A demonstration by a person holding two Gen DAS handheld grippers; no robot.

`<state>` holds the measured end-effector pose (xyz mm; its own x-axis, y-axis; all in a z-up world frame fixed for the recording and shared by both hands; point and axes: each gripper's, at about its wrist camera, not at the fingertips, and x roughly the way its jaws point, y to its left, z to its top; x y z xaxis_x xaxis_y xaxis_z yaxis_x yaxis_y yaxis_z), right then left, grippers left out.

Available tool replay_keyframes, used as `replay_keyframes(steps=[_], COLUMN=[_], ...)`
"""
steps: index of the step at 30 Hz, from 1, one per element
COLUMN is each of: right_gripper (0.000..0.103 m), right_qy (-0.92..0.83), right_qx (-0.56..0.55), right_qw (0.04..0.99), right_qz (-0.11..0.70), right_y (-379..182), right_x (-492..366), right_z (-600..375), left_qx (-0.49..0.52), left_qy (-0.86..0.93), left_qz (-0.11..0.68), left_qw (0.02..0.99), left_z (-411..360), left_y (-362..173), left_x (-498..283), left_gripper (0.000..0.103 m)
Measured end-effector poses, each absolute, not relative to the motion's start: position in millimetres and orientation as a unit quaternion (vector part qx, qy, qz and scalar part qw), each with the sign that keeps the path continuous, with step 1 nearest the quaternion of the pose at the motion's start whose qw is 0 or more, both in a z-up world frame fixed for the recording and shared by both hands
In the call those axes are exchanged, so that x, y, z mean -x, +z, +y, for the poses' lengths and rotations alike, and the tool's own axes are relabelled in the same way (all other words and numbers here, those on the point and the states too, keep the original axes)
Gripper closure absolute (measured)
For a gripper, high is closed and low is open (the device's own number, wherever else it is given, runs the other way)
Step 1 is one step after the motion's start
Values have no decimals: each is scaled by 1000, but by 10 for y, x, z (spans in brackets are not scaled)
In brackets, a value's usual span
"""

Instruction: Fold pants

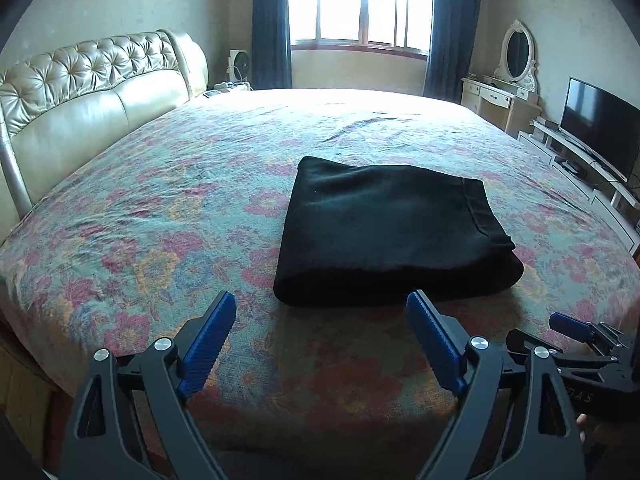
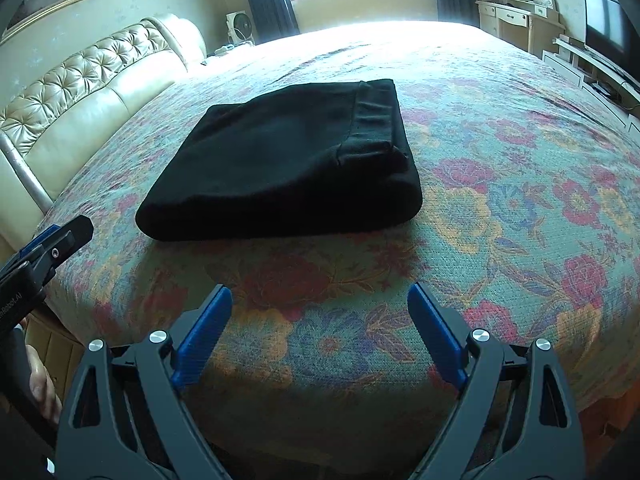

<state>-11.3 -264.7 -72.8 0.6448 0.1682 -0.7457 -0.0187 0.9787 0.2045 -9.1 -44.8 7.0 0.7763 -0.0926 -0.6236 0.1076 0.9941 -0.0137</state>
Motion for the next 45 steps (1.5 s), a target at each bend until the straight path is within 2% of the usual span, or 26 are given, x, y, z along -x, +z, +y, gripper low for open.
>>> replay_keyframes(steps=[18, 24, 45], right_gripper=[13, 13, 13], right_qy=[57, 53, 46], right_qx=[-91, -89, -69], right_qw=[898, 902, 924], right_qz=[427, 418, 374], right_y=[-792, -751, -358], right_x=[109, 120, 155], right_z=[-2621, -2645, -2636], left_qx=[-10, -12, -18], left_qy=[-44, -46, -41], left_qz=[353, 335, 365], left_qw=[935, 941, 930], left_z=[-457, -465, -513], left_y=[0, 39, -64], left_x=[31, 87, 60], left_gripper=[17, 17, 17])
